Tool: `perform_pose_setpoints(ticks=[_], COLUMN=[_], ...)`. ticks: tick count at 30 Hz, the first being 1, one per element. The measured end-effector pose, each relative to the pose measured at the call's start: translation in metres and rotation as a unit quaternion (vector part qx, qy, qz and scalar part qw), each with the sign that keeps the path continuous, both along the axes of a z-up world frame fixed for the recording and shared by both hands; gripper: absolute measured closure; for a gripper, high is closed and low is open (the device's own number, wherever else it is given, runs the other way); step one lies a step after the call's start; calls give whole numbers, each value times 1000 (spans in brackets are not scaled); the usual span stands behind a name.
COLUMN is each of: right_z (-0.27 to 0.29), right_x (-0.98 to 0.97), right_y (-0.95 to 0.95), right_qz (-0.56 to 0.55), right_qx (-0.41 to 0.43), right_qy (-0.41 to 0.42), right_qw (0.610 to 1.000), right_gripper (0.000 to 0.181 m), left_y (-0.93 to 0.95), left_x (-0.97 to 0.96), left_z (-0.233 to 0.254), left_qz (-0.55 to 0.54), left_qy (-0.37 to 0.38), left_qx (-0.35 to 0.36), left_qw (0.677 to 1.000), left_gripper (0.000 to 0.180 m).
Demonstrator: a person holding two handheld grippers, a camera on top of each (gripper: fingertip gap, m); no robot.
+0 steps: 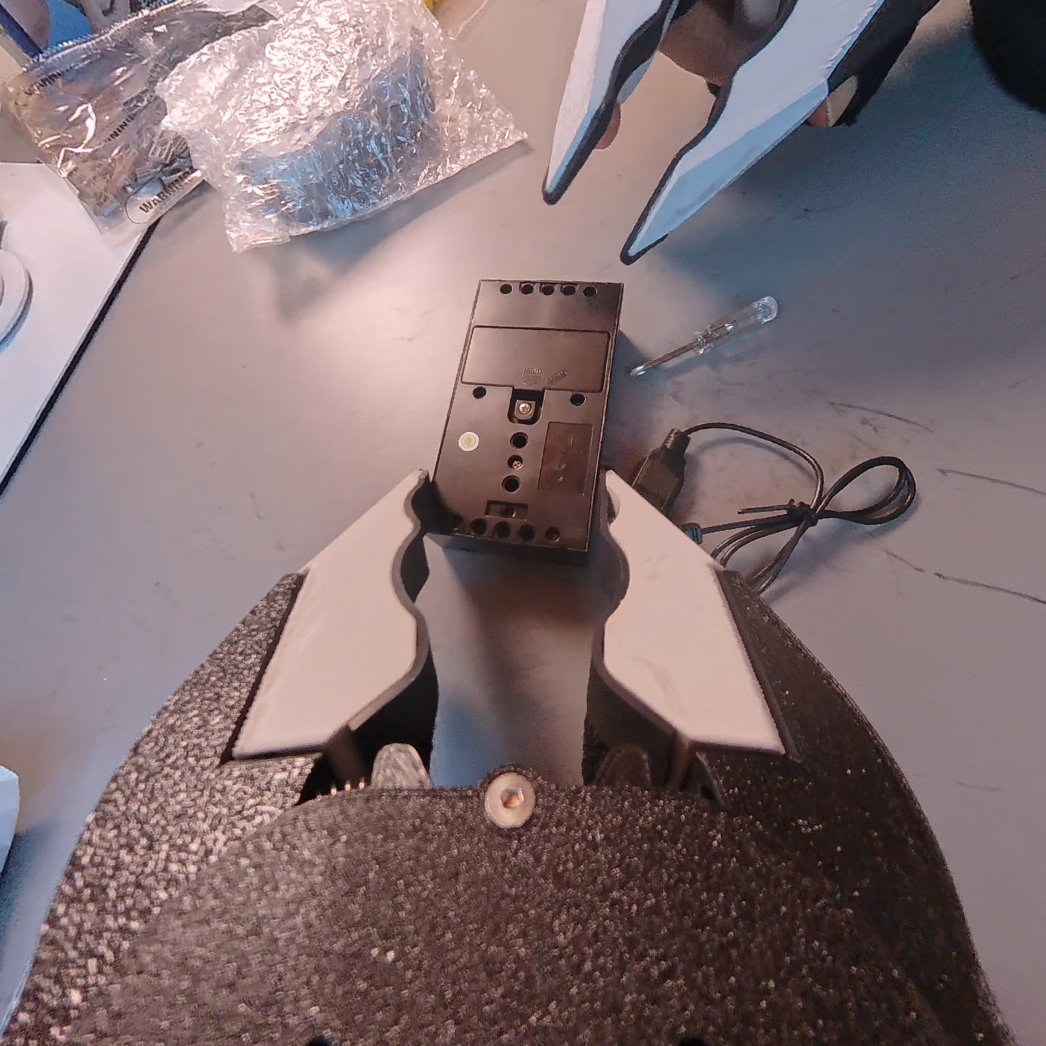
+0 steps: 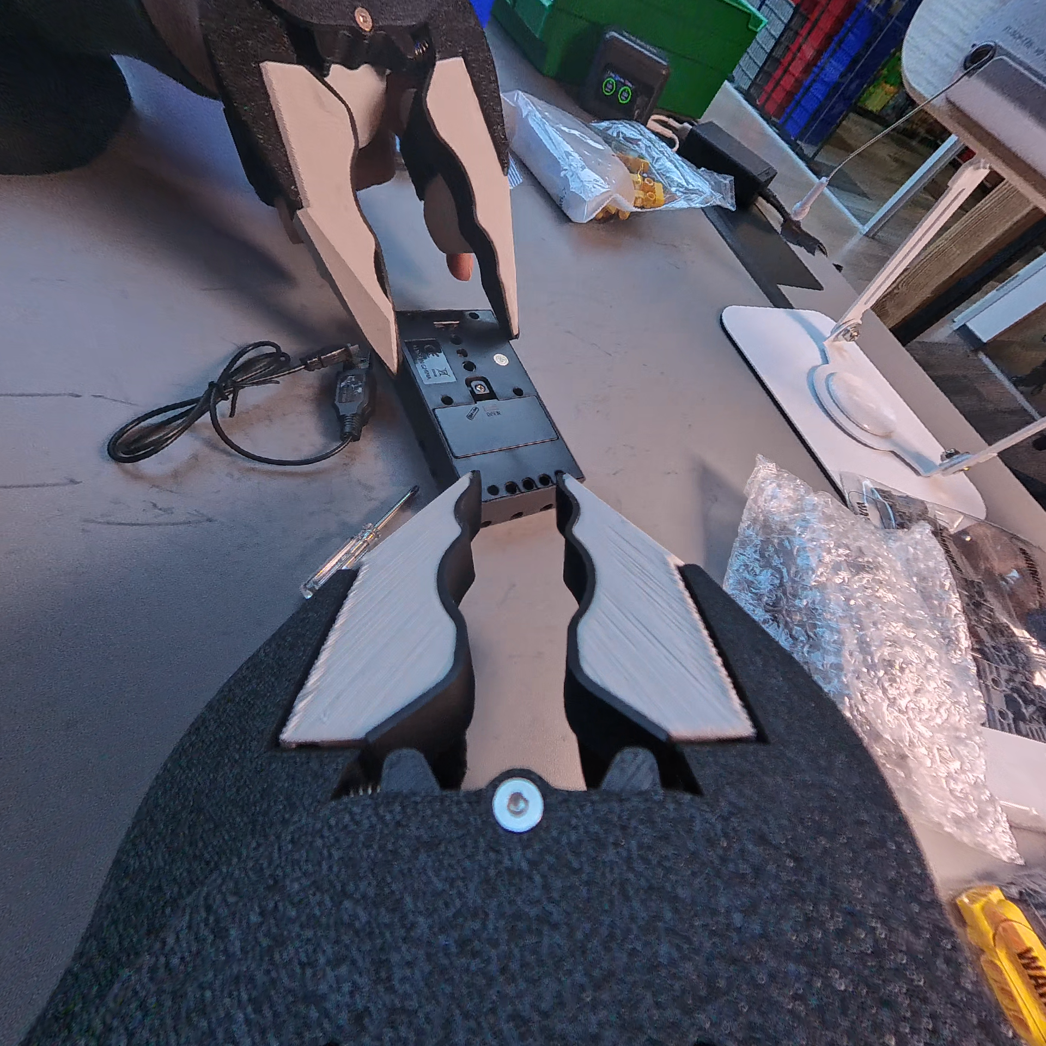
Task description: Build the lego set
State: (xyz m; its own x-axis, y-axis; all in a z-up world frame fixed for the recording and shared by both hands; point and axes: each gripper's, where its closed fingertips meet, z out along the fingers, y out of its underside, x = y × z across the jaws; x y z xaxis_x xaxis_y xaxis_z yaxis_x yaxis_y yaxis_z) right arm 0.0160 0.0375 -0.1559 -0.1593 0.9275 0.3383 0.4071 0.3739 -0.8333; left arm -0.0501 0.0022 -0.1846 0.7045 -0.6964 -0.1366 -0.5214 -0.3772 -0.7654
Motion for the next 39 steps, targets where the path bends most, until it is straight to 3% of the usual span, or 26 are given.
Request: perform_pose_setpoints(ticks=[9,14,21,26,32,39], right_z=[-14,-20,-8,-37,-43,-36], right_x=[-1,1,25,33,32,29], right_y=[-2,-4,-33,-47,-46,-37], right_qz=[3,6,52,66,76,85], right_qx=[15,8,-90,-52,-69,-79], right_qy=[-43,-65,-138,-218,-215,-170], right_qw=[999,998,985,972,971,979], right_gripper=[122,122,122,131,172,175], left_y=[-5,-1,1,1,1,-3], left_x=[8,7,6,6,6,8], left_z=[1,0,0,0,0,0], left_qz=[-22,4,12,13,11,-2], left_qy=[3,0,-1,-1,-1,-2], left_qx=[5,1,0,0,1,1], left_qw=[1000,1000,1000,1000,1000,1000], left_gripper=[122,122,122,122,122,122])
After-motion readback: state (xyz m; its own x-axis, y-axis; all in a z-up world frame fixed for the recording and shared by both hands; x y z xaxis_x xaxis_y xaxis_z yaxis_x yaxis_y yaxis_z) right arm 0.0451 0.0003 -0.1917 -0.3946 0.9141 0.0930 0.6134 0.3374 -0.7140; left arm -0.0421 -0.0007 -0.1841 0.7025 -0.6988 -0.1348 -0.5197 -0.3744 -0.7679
